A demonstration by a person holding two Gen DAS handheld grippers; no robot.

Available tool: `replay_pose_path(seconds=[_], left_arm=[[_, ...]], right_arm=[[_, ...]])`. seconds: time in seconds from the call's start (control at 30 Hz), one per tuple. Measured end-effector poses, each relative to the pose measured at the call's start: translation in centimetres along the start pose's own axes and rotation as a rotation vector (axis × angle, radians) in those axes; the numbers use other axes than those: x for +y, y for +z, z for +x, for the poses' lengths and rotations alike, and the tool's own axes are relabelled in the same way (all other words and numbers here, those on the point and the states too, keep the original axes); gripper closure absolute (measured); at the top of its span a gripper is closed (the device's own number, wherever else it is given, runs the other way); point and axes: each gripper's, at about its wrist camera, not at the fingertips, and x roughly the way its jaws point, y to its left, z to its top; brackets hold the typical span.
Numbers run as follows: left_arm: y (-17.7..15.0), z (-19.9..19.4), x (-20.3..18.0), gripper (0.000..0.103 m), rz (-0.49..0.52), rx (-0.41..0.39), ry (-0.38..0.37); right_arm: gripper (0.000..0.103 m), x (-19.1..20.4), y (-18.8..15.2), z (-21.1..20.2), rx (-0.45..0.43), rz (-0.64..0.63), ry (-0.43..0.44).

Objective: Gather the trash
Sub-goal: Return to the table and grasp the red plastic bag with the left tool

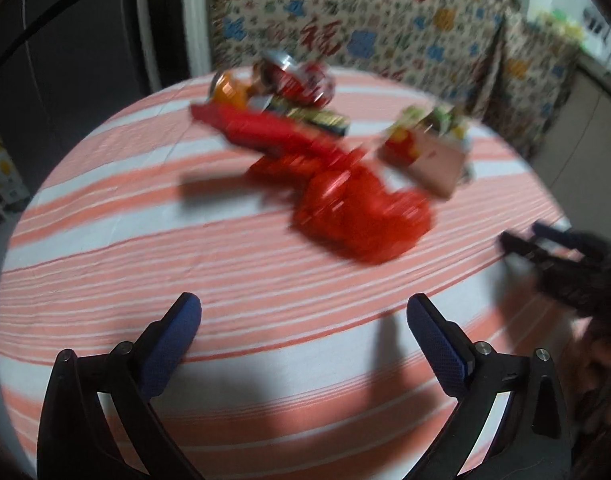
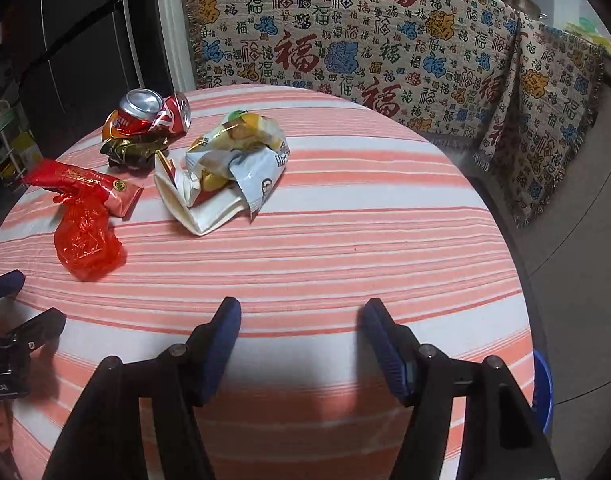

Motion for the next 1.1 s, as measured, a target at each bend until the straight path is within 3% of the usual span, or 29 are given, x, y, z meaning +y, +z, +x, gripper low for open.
replay_pose_path(seconds=[0.1, 0.17, 0.3, 0.37, 0.6, 0.7, 0.87, 0.93, 0.97, 1.03, 1.07, 1.1], left_arm=[[1.8, -0.2, -1.4, 0.001, 0.001, -0.039, -0.026], [3.5, 0.8, -2.6, 0.001, 0.014, -0.062, 0.016], [4.2, 4.5, -2.6, 0.005, -0.002, -0.006, 0.1], [3.5, 4.8, -1.8, 0.013, -0.01, 0.011, 0.086], [0.1, 1.4, 3.0, 0.01, 0.009, 0.032, 0.083], [-0.6, 0.7, 4.5, 0.008, -0.012, 0.028, 0.03], [0.2, 1.1, 3.0, 0.007, 0.046, 0.011, -0.066], [0.9, 2.0, 2.1, 0.008, 0.068, 0.016, -0.034], [1.2, 2.3, 1.9, 0.012, 0.068, 0.017, -0.025], [1.5, 2.4, 1.6, 0.035, 0.066, 0.016, -0.024], [1.6, 2.3, 1.6, 0.052, 0.071, 0.014, -0.023], [1.6, 2.1, 1.7, 0.059, 0.073, 0.009, -0.027]], right_arm=[[0.037, 0.0, 0.0, 0.0, 0.001, 0.002, -0.003], [0.037, 0.0, 0.0, 0.0, 0.001, 0.002, -0.003], [0.037, 0.0, 0.1, 0.1, 0.001, 0.004, 0.0], [0.037, -0.1, 0.1, 0.1, 0.001, 0.006, 0.002], [0.037, -0.1, 0.1, 0.1, 0.002, 0.009, 0.004], [0.037, -0.1, 0.1, 0.1, 0.002, 0.009, 0.003], [0.037, -0.1, 0.1, 0.1, 0.002, 0.01, 0.003], [0.037, -0.1, 0.2, 0.1, 0.002, 0.011, 0.004], [0.037, -0.1, 0.1, 0.1, 0.002, 0.011, 0.004], [0.037, -0.1, 0.2, 0.1, 0.002, 0.012, 0.005], [0.037, -0.1, 0.1, 0.1, 0.001, 0.012, 0.005], [0.037, -0.1, 0.1, 0.1, 0.002, 0.012, 0.006]])
